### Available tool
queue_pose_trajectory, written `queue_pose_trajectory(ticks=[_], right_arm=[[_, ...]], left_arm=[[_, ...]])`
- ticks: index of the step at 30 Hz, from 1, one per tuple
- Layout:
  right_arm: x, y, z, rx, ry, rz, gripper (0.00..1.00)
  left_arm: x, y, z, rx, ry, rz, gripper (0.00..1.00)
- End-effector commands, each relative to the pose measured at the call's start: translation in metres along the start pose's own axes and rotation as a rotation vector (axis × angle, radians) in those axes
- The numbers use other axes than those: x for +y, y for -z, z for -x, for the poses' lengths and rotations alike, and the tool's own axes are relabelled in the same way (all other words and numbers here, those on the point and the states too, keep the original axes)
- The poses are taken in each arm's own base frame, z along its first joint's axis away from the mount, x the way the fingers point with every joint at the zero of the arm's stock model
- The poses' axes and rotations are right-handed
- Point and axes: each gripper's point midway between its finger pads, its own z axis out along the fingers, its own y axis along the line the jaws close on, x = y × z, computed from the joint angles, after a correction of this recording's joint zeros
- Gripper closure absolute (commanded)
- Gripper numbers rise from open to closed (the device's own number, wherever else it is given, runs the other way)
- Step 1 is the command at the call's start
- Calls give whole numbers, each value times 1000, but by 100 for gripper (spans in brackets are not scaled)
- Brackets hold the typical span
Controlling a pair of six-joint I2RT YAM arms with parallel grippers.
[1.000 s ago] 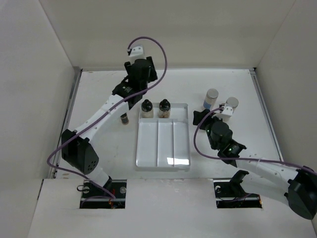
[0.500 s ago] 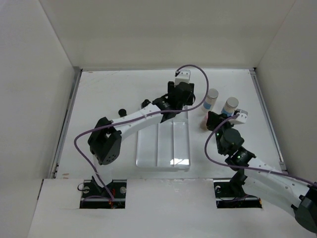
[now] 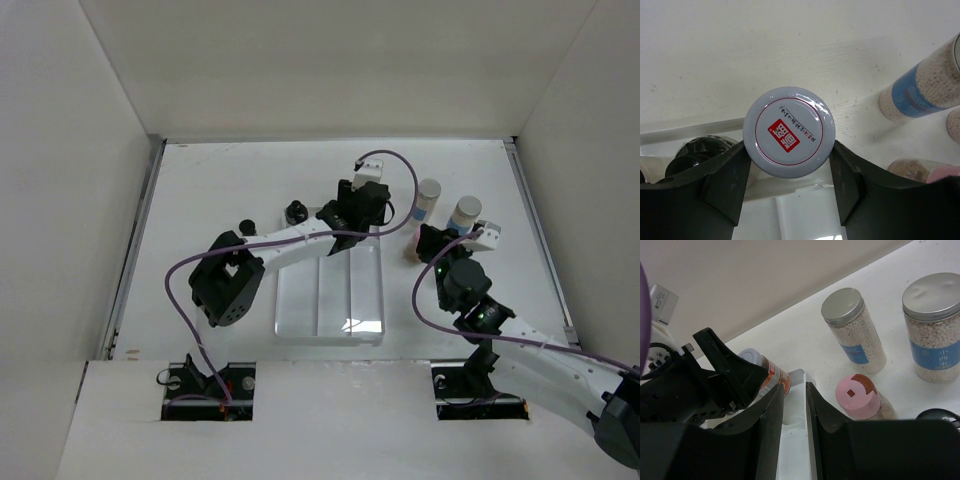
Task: Organize the condiment bottles
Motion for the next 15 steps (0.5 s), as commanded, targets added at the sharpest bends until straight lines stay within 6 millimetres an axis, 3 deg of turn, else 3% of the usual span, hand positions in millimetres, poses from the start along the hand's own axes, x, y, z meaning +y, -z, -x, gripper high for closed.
queue_pose_trajectory(ticks=[1,10,15], right_arm=[[2,-2,13,-47,-45,-5,69],[-1,-3,14,-53,-46,-12,68],[-2,-3,14,-54,-46,-16,66]], left_arm=[[-11,2,36,-134,89,-22,63],[-9,-11,13,-109,83,-12,61],[-12,-13,6,-101,80,-15,54]])
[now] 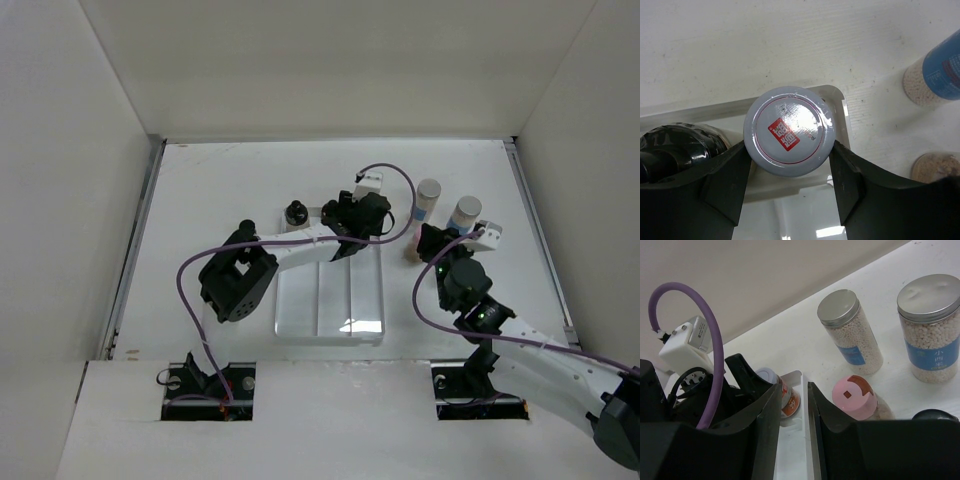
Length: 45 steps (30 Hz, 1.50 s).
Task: Organize the condiment bottles
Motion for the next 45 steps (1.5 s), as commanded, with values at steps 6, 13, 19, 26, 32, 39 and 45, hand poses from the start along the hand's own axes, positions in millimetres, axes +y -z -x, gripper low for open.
queue_pose_trajectory(ticks=[6,13,19,26,32,39,45], right_arm=[[2,-2,12,-47,-47,-3,61],[-1,-1,16,-60,-56,-11,49],[-5,2,22,-82,-70,-19,47],[-3,1,21,-75,-71,-11,56],[11,-7,10,-10,-10,22,80],[31,-24,31,59,97,-18,57],[24,-62,55,116,269,-146,24]], left_arm=[[-14,9,48,-149,115,-33,42],[-18,20,58,-167,126,-50,24],[-19,53,98,-243,181,-95,16],[-3,114,156,-377,276,-161,18],[64,187,177,-552,382,-209,45],[189,221,102,-639,535,-36,53],[233,213,39,-634,623,58,45]])
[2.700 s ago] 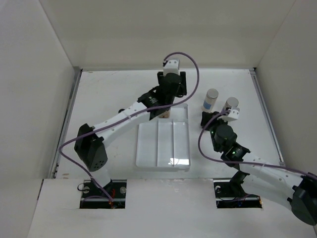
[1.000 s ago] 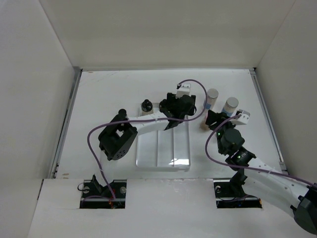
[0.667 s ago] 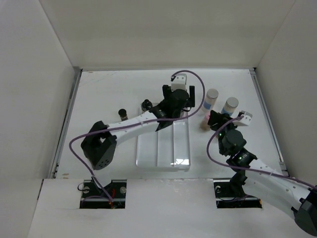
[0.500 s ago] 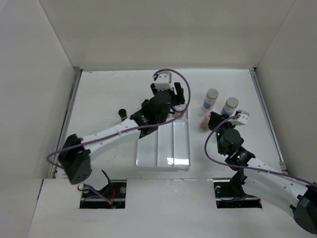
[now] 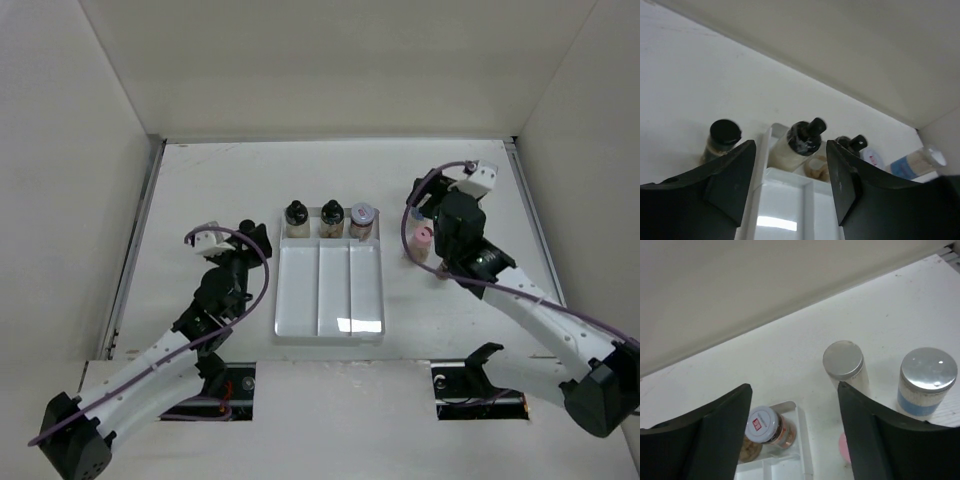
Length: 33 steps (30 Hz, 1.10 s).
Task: Organize the condiment bottles
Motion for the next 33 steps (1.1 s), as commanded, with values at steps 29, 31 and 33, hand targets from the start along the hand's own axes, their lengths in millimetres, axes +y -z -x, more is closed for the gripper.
queue_pose_trajectory(ticks=[29,31,33], right_arm=[[-53,-127,-79,389,277,-190,28],[-56,-130,-75,372,272,-203,42],[-52,-128,-65,330,251,-197,51]], left_arm=[[42,13,-7,-69,110,50,26],[44,13,-7,-71,107,58,26],[46,12,-9,-68,101,65,26]])
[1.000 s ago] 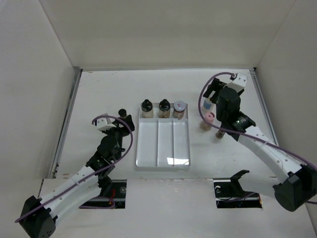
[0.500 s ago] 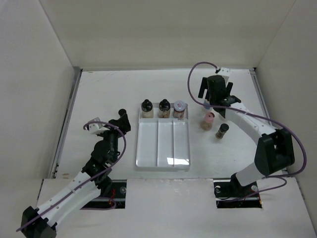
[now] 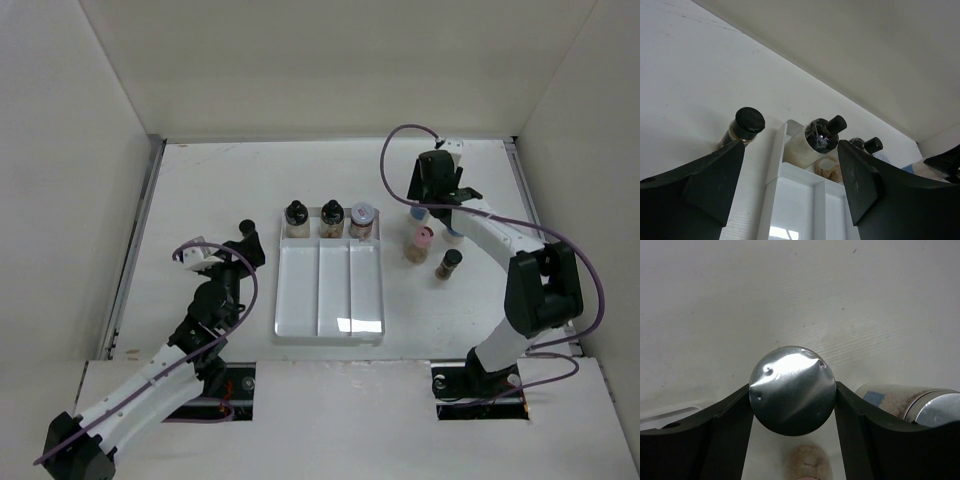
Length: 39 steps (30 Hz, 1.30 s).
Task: Organize the condiment bottles
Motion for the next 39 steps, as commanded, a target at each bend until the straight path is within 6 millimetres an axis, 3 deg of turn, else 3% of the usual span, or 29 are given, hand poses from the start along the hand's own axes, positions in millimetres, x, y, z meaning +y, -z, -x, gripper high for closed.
queue_pose_trajectory(ticks=[1,5,8,13,17,23,27,33,39], right_arm=[[4,17,48,-145,-83,30,53],[-3,81,93,-341,-150,42,53],[8,134,110,-431,-138,108,54],[26,199,103,-494,-66,221,56],[67,232,71,-448,-2,381,55],[146,252,22,-371,41,593,55],[186,256,-5,-325,80,661,56],[210,230,-41,-264,126,631,56],[209,205,-44,-268,120,583,54]], left_arm=[[-3,-2,7,-31,34,-10,26],[-3,-2,6,-31,37,-11,25],[-5,-3,2,-20,40,-22,25],[1,-3,4,-36,68,-8,25],[5,-4,3,-40,64,5,25],[5,-6,-1,-28,66,6,25],[5,-6,3,-34,72,-1,25],[5,-6,3,-33,71,-4,25],[5,-5,4,-34,74,-8,25]])
